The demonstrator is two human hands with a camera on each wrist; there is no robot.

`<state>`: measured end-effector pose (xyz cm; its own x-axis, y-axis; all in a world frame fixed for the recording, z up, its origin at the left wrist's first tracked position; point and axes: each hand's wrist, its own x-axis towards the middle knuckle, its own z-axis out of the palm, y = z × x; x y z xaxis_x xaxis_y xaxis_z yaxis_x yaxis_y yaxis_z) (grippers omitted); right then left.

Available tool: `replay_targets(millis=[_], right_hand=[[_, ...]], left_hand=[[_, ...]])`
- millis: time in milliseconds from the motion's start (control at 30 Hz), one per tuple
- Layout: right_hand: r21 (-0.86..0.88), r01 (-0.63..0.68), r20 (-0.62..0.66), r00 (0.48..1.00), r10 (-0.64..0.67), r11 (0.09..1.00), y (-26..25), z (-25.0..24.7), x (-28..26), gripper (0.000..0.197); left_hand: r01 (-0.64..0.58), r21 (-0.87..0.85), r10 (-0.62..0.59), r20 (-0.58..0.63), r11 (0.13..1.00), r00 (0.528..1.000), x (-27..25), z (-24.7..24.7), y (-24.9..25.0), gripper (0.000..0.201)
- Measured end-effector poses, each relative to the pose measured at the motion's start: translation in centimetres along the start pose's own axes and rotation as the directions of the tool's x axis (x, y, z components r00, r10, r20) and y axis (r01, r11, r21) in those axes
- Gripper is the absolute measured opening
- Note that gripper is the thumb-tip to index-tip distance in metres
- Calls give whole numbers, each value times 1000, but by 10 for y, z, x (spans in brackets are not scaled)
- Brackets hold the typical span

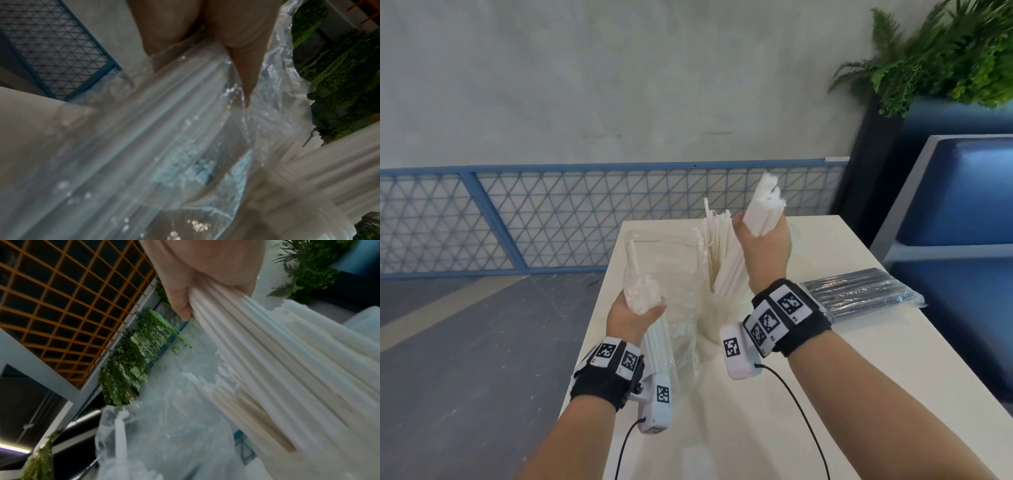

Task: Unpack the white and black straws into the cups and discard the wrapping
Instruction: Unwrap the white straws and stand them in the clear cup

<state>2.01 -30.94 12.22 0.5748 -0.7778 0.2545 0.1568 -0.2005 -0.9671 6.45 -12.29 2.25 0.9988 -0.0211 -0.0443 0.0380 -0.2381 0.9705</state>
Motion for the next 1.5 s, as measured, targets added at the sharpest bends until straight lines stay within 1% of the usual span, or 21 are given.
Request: replay_targets(millis=[67,200,300,367,467,633,700,733,767,800,867,900,967,1033,1100,1167,1267,1300,1367,1433,1500], right_hand=[[16,17,33,999,-18,1000,7,2,-1,47],[1,195,107,975,-194,981,11,0,-2,63],[-136,339,200,930,-309,931,25,1,1,42],[-217,349,260,921,-291,911,36,2,2,22],[-254,337,289,921,-262,906,47,3,3,12],[-299,292,353,918,-179,908,48,2,10,14],[-331,312,421,894,-156,890,47,1,8,26],[-351,371,410,887,-215,860,45,0,3,36],[-368,453,348,877,-331,812,43,-1,-3,45],[-361,538,252,842,-476,761,38,-3,-12,48],[-264,650,125,756,-642,713,29,-4,-32,36],[-181,666,171,746,-644,723,27,-3,-41,25],[-106,620,399,743,-538,777,26,2,-54,11],[-210,561,582,730,-359,801,34,11,-57,10],[-375,512,672,724,-154,773,39,16,-56,14],[-494,487,703,711,2,721,39,18,-55,18],[-532,505,687,727,-2,679,35,17,-60,19],[-541,549,685,727,-45,637,33,16,-62,20],[-577,654,703,702,-110,489,31,13,-62,24],[-613,686,717,692,-88,392,31,11,-61,28],[-624,668,728,685,-9,406,32,11,-58,27]], left_hand=[[5,-16,-4,13,1000,1000,0,0,-1,50],[2,-48,0,40,999,999,-2,0,-3,66],[-1,-29,2,63,1000,998,-2,2,-5,55],[-19,-8,19,61,1000,998,-2,2,-5,47],[-41,-5,41,79,999,996,-5,3,-3,46],[-46,5,45,106,999,993,-9,5,-3,43],[-45,15,43,115,999,992,-10,4,-3,44],[-46,19,43,119,999,992,-10,3,-3,45],[-45,21,42,122,999,992,-9,2,-3,46],[-47,21,44,123,999,991,-10,2,-2,47],[-43,6,41,128,999,991,-10,1,-1,47],[-34,-14,35,134,999,990,-10,1,-2,46],[-38,-38,43,152,999,987,-10,0,-4,44],[-58,-18,61,169,998,984,-12,-2,-5,44],[-71,-33,76,195,997,978,-14,-4,-6,45],[-88,-48,96,210,995,973,-16,-5,-7,47],[-91,-52,99,188,995,977,-17,-5,-9,48],[-89,-60,99,187,994,977,-17,-5,-10,48],[-91,-79,105,195,993,975,-17,-6,-12,48],[-89,-88,105,194,992,975,-16,-8,-14,47],[-80,-98,97,188,992,977,-16,-9,-15,47]])
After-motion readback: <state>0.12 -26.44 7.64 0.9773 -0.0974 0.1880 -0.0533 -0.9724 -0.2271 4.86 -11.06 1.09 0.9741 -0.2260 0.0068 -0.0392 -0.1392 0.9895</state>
